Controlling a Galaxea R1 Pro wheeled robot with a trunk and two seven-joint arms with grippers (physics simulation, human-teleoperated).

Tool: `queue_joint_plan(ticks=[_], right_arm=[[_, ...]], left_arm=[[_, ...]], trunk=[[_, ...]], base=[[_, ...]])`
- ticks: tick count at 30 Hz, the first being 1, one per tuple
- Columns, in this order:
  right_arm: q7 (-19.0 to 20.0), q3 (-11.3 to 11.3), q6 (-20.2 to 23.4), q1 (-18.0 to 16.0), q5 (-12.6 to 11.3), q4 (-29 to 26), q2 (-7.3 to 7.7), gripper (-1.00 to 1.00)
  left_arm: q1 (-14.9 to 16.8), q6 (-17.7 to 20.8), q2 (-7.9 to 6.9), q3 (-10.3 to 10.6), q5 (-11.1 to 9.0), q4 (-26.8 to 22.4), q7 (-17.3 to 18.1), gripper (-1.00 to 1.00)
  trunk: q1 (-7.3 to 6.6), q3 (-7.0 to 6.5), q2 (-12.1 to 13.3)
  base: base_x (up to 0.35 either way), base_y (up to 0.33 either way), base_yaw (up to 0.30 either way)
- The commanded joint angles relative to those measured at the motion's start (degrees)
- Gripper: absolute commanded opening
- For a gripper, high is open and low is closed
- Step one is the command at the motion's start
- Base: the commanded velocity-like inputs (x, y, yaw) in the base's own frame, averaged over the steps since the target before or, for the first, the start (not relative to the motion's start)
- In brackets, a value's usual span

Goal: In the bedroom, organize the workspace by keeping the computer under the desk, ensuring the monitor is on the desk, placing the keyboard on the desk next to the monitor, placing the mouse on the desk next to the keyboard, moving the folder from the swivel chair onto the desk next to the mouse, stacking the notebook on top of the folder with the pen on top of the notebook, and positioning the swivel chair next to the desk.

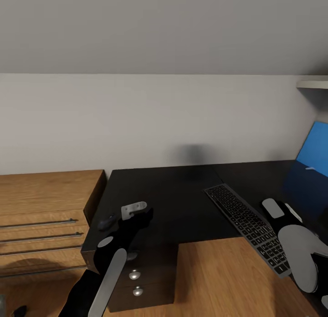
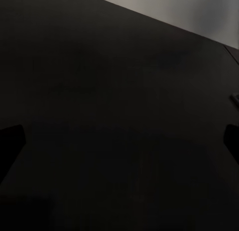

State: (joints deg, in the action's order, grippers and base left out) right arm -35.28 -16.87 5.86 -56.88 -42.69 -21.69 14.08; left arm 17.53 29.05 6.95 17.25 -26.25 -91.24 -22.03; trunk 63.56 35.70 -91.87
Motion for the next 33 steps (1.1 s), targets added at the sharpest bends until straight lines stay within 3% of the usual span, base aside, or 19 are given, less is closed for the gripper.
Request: queue_joint_plan(ticks=[1, 33], right_arm=[[-0.3, -0.4, 0.4, 0.0, -0.6, 1.4, -0.02, 1.0], [-0.3, -0.3, 0.3, 0.0, -0.6, 1.4, -0.09, 1.0]], left_arm=[[0.0, 0.1, -0.01, 0.1, -0.6, -0.1, -0.6, 1.0], [0.0, 0.1, 0.08, 0.3, -0.6, -0.1, -0.6, 1.0]], trunk=[[-0.01, 0.07, 0.0], [-0.01, 0.07, 0.0]], base=[[-0.155, 0.132, 0.0], [-0.082, 0.062, 0.0]])
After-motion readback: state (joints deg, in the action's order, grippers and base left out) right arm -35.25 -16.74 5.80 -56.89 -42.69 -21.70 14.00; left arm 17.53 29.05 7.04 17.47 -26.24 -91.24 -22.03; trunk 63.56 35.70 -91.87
